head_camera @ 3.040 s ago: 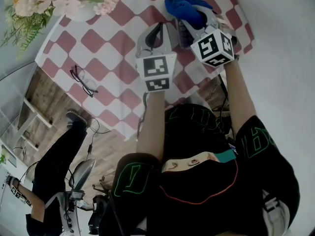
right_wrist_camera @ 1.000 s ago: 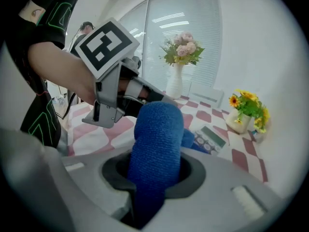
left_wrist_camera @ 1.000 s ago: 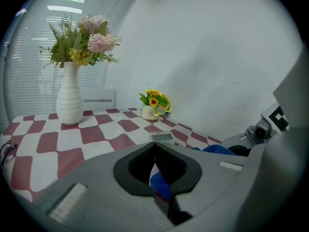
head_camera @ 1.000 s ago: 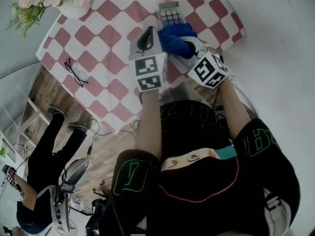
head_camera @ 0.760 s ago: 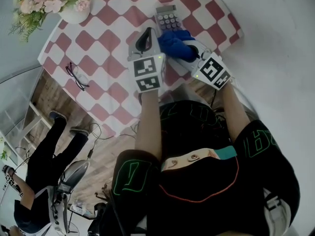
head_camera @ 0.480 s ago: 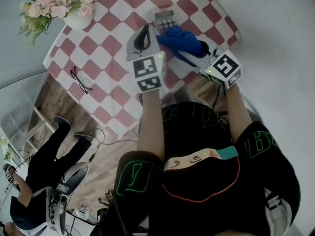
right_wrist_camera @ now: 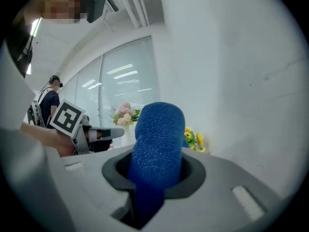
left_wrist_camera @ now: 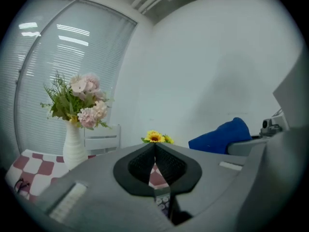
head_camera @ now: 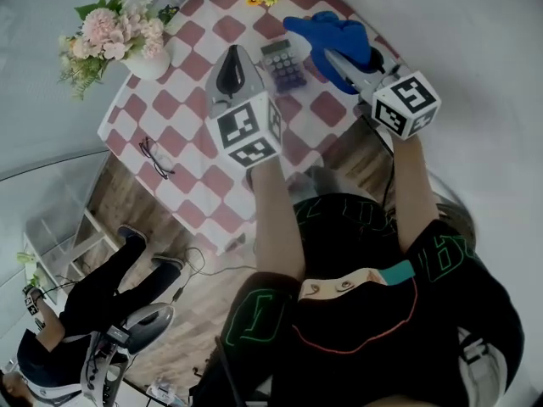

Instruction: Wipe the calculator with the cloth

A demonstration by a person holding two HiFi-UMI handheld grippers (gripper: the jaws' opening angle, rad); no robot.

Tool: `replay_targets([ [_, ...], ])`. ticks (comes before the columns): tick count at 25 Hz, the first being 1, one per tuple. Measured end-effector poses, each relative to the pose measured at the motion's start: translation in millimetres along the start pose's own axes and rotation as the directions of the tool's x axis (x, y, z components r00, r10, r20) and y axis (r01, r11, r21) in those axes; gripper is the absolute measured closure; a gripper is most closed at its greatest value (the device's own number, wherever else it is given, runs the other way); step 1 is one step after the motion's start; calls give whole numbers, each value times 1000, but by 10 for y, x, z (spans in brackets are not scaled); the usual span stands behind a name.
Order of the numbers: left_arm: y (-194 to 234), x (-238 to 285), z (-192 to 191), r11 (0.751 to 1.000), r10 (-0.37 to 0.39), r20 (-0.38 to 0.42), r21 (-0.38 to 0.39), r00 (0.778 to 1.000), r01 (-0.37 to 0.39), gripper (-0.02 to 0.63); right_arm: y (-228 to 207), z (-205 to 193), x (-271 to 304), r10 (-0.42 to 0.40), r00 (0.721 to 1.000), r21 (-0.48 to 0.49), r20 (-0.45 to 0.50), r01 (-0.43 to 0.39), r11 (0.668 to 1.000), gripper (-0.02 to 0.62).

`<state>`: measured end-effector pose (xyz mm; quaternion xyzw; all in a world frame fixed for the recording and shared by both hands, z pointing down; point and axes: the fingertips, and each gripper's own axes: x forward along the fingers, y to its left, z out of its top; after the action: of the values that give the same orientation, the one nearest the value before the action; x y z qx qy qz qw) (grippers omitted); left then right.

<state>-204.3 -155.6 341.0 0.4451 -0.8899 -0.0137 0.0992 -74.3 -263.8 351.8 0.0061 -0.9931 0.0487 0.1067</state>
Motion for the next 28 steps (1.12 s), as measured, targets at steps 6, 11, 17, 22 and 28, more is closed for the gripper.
replay_targets([
  [6, -329, -102, 218, 999, -34, 52, 23, 998, 33, 595, -358, 232, -284, -179, 981, 110, 69, 171, 979, 482],
  [11, -501, -113, 356, 995, -73, 78, 68, 994, 68, 595, -617, 273, -518, -307, 951, 140, 44, 298, 944, 482],
  [17, -598, -53, 631, 984, -94, 123, 165, 988, 73, 595, -720, 482, -657, -335, 938, 105, 93, 325, 940, 482],
  [22, -751, 19, 931, 969, -134, 175, 228, 975, 93, 595, -742, 758, -659, -333, 932, 33, 141, 332, 943, 482],
  [28, -712, 60, 1031, 965, -138, 199, 248, 970, 86, 595, -741, 899, -635, -340, 925, -25, 169, 349, 937, 482],
])
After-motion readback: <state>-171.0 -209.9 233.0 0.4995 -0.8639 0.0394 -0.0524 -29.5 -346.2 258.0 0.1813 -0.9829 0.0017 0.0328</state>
